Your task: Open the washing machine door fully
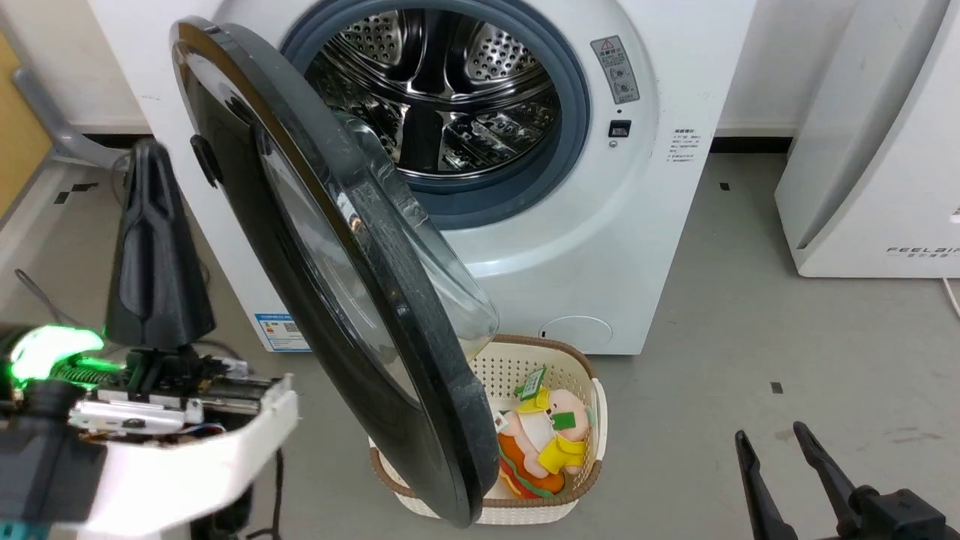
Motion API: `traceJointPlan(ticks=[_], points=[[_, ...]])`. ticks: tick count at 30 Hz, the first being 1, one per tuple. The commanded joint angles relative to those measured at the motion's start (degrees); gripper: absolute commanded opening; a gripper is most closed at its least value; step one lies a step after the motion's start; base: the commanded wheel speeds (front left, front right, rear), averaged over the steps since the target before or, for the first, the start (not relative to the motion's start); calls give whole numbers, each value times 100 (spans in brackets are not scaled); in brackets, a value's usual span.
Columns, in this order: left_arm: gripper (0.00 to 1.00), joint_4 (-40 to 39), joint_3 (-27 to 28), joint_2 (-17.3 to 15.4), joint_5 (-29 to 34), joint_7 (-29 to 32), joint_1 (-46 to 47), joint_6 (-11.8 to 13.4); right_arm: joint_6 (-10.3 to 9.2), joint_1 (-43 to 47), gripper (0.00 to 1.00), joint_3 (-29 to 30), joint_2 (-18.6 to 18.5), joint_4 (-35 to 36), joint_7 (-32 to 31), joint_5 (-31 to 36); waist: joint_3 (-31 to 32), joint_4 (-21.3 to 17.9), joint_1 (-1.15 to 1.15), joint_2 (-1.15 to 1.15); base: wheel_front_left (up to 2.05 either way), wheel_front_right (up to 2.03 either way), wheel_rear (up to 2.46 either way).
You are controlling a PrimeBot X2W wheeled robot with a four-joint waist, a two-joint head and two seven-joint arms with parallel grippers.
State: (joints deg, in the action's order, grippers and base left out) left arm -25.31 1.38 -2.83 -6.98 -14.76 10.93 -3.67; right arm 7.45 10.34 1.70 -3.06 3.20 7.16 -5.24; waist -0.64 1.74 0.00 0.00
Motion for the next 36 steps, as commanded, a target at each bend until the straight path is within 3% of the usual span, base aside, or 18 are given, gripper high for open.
traceJointPlan(ticks=[1,8,18,30,36], points=[[0,-139,-92,-6,12,-24,96,24,3,22,100,4,18,-25,30,-44,0,-5,0,0,0,0,0],[0,-591,-1079,-5,13,-24,110,-43,3,26,100,3,18,-81,32,-70,-18,-22,0,0,0,0,0],[0,-324,-2574,-5,-172,150,-443,-221,3,85,100,59,18,-153,18,-92,1,-9,0,0,0,0,0],[0,638,-3513,-336,-387,993,-1213,-301,3,128,100,47,18,-190,-16,-102,-14,37,0,0,0,0,0],[0,1370,-3647,-354,-448,1277,-1177,-278,3,56,100,-6,18,-269,7,-135,-79,34,0,0,0,0,0]])
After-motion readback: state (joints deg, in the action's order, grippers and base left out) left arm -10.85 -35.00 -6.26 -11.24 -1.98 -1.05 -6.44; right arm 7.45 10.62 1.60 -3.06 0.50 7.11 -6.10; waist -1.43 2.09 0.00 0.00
